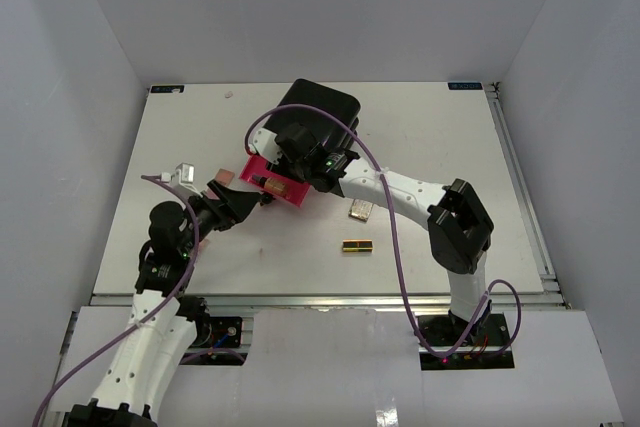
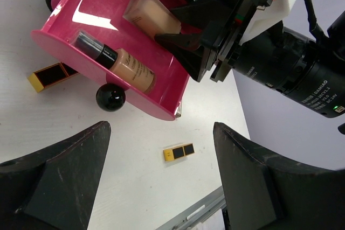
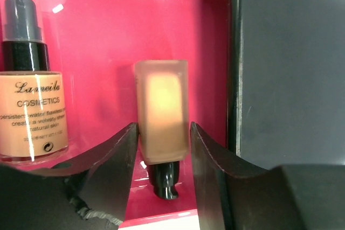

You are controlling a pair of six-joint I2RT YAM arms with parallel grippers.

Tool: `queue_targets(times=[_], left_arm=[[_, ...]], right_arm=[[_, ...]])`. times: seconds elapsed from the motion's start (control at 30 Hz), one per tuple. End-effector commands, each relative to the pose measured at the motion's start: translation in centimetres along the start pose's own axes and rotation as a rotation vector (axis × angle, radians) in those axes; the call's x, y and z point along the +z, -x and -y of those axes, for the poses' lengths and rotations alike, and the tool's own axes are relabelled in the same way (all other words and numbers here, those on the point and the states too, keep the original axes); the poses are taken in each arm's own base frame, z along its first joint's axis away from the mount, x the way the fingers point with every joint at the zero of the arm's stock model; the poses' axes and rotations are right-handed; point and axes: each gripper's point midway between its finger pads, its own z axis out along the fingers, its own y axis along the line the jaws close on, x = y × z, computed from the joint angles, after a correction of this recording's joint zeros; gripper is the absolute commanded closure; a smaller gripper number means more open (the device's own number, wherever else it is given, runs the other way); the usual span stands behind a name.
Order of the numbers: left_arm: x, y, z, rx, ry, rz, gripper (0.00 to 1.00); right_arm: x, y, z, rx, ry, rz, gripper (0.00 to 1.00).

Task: Organize the makeup

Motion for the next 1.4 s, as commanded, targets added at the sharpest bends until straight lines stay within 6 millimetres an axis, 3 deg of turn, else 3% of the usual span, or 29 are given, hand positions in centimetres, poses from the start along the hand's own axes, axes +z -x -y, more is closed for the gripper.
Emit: queue_targets(times=[0.0, 0.13, 0.23, 0.3, 0.4, 0.53, 0.57, 0.7, 0.9, 1.0, 1.1, 1.37], left_arm=[[-1.2, 1.7, 2.0, 0.045, -0.014, 0.033, 0.12], [-2.1, 3.0, 3.3, 0.091, -0.015, 0.055, 0.12], [-2.6, 3.7, 3.7, 0.121, -0.007, 0.07, 0.12], [-2.7, 3.8, 3.7, 0.128, 0.001, 0.074, 0.12], [-2.6, 3.8, 3.5, 0.129, 0.005, 0.075, 0.12], [-2.9, 3.8, 4.0, 0.121, -0.006, 0.077, 0.12], [-3.1, 4.0, 4.2, 0.119, -0.01, 0.082, 0.12], [-3.9, 4.3, 4.6, 0.118, -0.007, 0.099, 0.12], [-5.0, 4.8, 4.5, 0.122, 0.033, 0.132, 0.12], [-6.0, 5.3, 3.6, 0.105, 0.095, 0.183, 0.12], [-7.8, 6.3, 2.6, 0.077, 0.167, 0.283, 0.11], [-13.1, 9.2, 1.1, 0.063, 0.318, 0.525, 0.1]], right_arm=[[-1.7, 2.7, 2.2, 0.044, -0.061, 0.09, 0.49], [-2.9, 3.6, 2.7, 0.062, -0.056, 0.12, 0.49], [-5.0, 5.4, 3.2, 0.078, -0.025, 0.182, 0.49], [-6.8, 6.8, 2.4, 0.057, 0.062, 0.245, 0.5], [-10.5, 8.0, -2.8, -0.117, 0.405, 0.37, 0.52], [-14.6, 6.7, -9.7, -0.257, 0.778, 0.457, 0.65], [-14.8, 6.3, -11.1, -0.278, 0.809, 0.444, 0.7], [-13.3, 5.0, -14.7, -0.329, 0.813, 0.357, 0.84], [-8.7, 5.0, -17.5, -0.342, 0.611, 0.209, 0.86], [-6.9, 4.8, -17.8, -0.333, 0.543, 0.16, 0.85], [-5.2, 4.6, -17.1, -0.303, 0.457, 0.121, 0.85], [-2.2, 3.5, -17.3, -0.253, 0.374, 0.054, 0.84]])
